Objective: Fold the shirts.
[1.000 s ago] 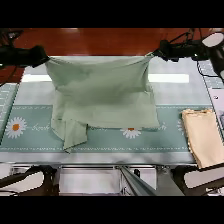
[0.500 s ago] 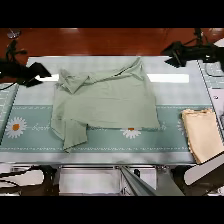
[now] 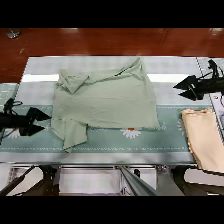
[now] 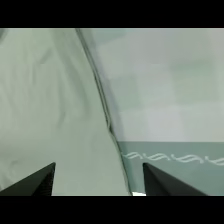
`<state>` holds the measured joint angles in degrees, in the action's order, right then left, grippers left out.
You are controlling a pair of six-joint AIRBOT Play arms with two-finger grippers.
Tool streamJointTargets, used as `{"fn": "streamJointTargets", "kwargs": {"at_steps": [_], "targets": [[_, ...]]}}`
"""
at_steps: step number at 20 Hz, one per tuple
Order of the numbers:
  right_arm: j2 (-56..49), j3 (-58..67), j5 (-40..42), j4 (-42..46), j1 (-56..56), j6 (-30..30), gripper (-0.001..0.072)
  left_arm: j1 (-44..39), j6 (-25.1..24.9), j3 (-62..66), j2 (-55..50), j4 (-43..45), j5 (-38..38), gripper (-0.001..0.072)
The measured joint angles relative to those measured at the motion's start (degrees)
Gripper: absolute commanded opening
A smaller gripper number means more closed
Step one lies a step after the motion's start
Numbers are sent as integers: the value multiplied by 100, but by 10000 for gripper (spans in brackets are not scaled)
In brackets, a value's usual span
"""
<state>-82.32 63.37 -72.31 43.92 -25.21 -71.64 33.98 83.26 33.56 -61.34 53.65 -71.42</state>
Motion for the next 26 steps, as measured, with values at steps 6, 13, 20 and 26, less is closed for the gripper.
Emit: {"fn": "streamJointTargets", "kwargs": {"at_steps": [6,13,20,26], "targets": [[697,-1443,275,-815,-55,695,629,175,-704,-1246,433,-1257,914,699],[822,-1799,251,-988,-59,887,628,144,-1484,-1506,492,-1762,1432,654],[839,-1834,122,-1012,-149,866,629,-426,-1906,-1440,354,-1980,1801,34],[839,-2116,-247,579,26,48,629,-529,-1971,-1172,332,-2031,1805,34]]}}
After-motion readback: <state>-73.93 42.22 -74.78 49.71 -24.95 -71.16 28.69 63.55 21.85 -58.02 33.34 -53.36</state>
